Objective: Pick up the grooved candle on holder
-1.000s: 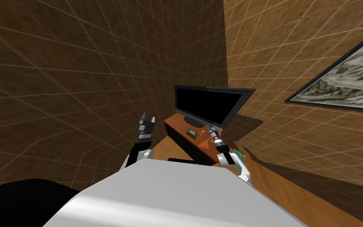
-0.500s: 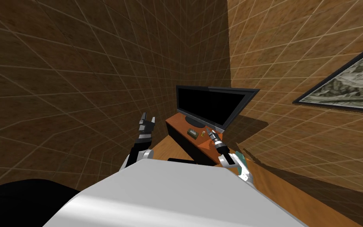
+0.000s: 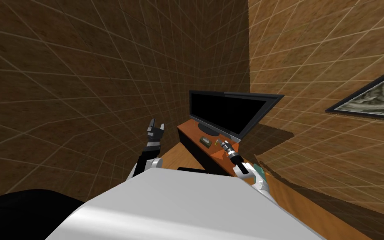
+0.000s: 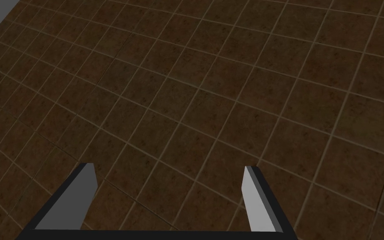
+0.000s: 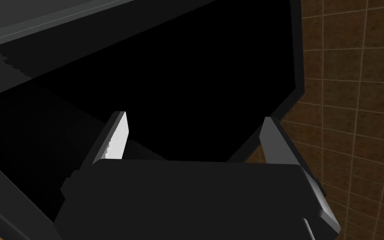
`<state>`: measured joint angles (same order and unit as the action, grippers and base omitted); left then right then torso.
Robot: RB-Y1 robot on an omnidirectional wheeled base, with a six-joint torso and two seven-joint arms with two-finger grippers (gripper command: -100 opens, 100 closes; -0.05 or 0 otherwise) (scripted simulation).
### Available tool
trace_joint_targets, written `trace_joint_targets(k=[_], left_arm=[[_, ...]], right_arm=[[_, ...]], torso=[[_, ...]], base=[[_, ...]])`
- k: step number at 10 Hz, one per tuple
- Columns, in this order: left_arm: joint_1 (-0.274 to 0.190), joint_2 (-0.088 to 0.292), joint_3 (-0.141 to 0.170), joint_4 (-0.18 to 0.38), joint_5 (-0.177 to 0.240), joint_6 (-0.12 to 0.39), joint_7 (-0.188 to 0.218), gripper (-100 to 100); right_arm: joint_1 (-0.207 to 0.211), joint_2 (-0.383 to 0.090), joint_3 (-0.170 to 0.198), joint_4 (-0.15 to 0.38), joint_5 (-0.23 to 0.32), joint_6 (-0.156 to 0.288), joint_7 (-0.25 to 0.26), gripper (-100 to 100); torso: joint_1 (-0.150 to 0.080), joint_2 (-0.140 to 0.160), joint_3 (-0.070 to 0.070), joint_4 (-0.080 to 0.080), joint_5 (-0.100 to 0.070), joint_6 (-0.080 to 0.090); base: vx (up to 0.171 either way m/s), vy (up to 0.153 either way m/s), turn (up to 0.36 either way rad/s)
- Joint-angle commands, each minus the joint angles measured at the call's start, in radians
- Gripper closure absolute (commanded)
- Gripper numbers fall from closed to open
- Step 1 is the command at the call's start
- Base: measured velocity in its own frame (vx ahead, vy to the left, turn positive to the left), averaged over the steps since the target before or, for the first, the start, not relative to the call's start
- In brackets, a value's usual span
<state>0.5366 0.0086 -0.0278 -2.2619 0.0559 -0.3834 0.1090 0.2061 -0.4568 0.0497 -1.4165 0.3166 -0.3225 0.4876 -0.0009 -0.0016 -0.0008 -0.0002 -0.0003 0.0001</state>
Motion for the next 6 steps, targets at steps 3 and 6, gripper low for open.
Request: trace_joint_targets(k=[3, 6], left_arm=[[0.0, 0.0, 0.0, 0.0, 0.0, 0.0, 0.0, 0], [0.0, 0.0, 0.0, 0.0, 0.0, 0.0, 0.0, 0]], right_arm=[[-0.019, -0.033, 0.025, 0.095, 0.035, 0.016, 0.023, -100], [-0.046, -0.082, 0.062, 0.206, 0.08, 0.03, 0.047, -100]], torso=[[0.001, 0.0, 0.0, 0.0, 0.0, 0.0], [0.001, -0.001, -0.001, 0.0, 0.0, 0.001]], base=[[0.008, 0.001, 0.088], [0.02, 0.007, 0.1]])
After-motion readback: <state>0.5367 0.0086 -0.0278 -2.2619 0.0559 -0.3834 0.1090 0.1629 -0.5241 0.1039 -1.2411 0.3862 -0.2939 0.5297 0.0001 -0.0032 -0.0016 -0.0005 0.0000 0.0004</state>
